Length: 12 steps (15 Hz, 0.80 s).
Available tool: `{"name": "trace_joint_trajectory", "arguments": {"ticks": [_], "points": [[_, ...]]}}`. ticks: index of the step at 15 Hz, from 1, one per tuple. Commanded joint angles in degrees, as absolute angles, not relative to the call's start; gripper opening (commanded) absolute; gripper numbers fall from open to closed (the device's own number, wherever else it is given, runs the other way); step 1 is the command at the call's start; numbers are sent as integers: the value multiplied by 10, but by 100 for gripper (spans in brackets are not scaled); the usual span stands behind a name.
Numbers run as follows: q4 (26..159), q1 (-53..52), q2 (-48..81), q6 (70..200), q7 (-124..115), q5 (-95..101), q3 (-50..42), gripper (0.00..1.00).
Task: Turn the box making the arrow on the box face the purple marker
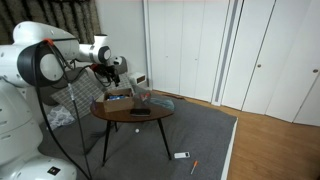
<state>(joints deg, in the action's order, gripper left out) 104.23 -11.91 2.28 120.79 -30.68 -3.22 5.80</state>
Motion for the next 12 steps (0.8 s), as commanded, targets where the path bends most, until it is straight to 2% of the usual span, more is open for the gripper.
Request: {"name": "trace_joint_trajectory", "arguments": {"ticks": [1, 6, 10, 12], "points": [[980, -103, 34, 1097, -200, -38, 67, 100], [974, -113, 9, 991, -98, -5, 82, 100], [1009, -117, -24, 983, 2, 3, 99, 100], [983, -114, 0, 981, -27, -6, 101, 100]]}}
